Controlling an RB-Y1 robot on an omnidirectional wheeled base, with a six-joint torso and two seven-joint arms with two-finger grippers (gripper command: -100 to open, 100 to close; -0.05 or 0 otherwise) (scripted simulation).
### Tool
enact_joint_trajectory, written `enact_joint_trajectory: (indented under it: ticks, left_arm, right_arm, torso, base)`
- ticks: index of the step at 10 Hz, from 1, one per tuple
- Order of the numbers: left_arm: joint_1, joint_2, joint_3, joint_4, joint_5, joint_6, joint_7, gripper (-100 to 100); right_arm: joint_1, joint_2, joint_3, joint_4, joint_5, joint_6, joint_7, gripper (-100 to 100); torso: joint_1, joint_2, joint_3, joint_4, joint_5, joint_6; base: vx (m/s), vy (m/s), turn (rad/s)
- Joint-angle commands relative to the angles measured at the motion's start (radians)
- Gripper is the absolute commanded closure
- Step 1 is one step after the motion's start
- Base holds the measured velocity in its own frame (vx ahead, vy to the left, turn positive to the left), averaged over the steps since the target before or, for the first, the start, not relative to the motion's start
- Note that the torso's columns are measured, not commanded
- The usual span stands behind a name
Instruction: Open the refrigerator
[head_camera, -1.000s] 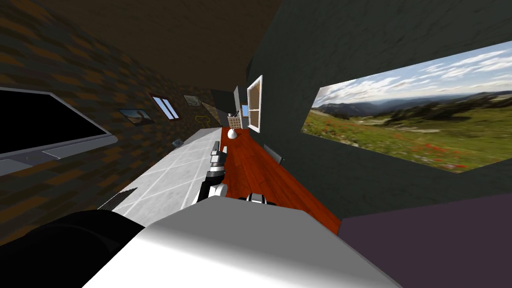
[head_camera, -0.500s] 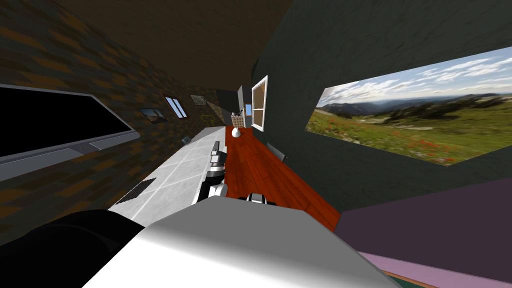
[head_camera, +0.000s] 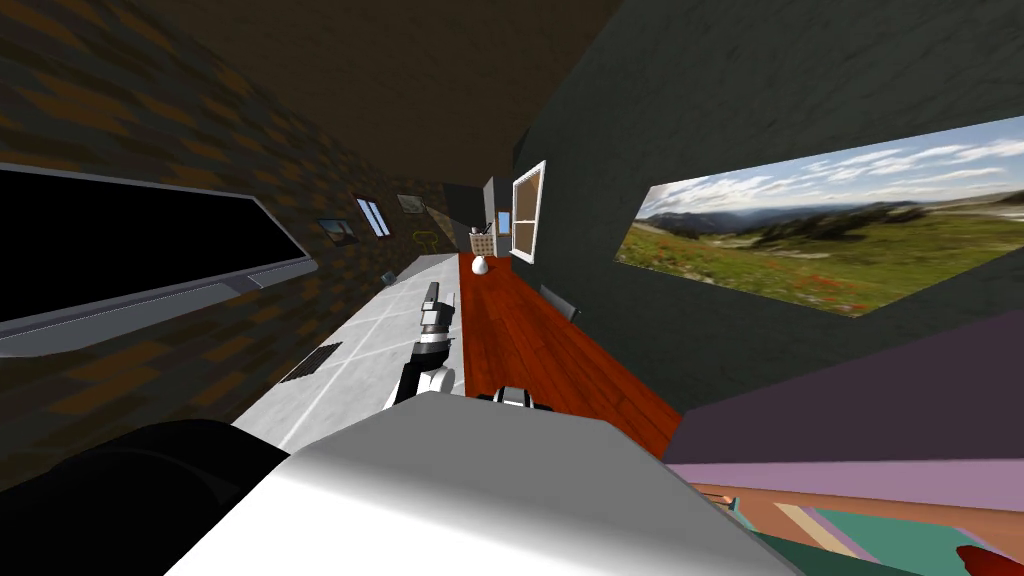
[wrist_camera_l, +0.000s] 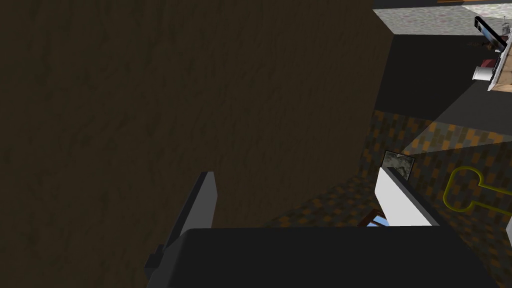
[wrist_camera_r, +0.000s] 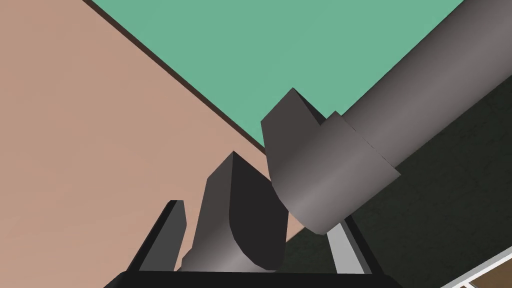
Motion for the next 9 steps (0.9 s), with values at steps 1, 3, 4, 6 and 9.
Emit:
enact_joint_trajectory:
  ticks: [1,3,4,6,9]
  left_arm:
    - [0.0,0.0,0.0,0.0,0.0,0.0,0.0,0]
    - [0.0,0.0,0.0,0.0,0.0,0.0,0.0,0]
    - [0.0,0.0,0.0,0.0,0.0,0.0,0.0,0]
    - [0.0,0.0,0.0,0.0,0.0,0.0,0.0,0]
    - [0.0,0.0,0.0,0.0,0.0,0.0,0.0,0]
  right_arm:
    - [-0.014,-0.05,0.0,0.06,-0.024,-0.043,0.023,100]
    - [-0.031,-0.116,0.002,0.123,-0.056,-0.105,0.05,100]
    - [-0.031,-0.118,0.002,0.131,-0.056,-0.105,0.05,100]
    - [-0.039,-0.157,0.01,0.151,-0.068,-0.127,0.056,100]
    - [-0.055,-0.24,0.025,0.208,-0.095,-0.176,0.075,100]
  torso:
    - [0.001,0.003,0.001,0.0,0.001,-0.002]
    - [0.005,0.002,0.002,0.001,0.0,0.0]
    - [0.007,0.004,0.004,0.001,0.0,-0.002]
    - [0.005,-0.006,-0.003,-0.002,0.001,-0.001]
    - [0.003,0.003,0.003,0.001,0.001,-0.001]
  base:
    - [-0.246,0.115,0.056]
    - [-0.247,0.16,0.06]
    - [-0.245,0.149,0.05]
    - [-0.124,0.07,-0.01]
    - [-0.287,0.062,0.025]
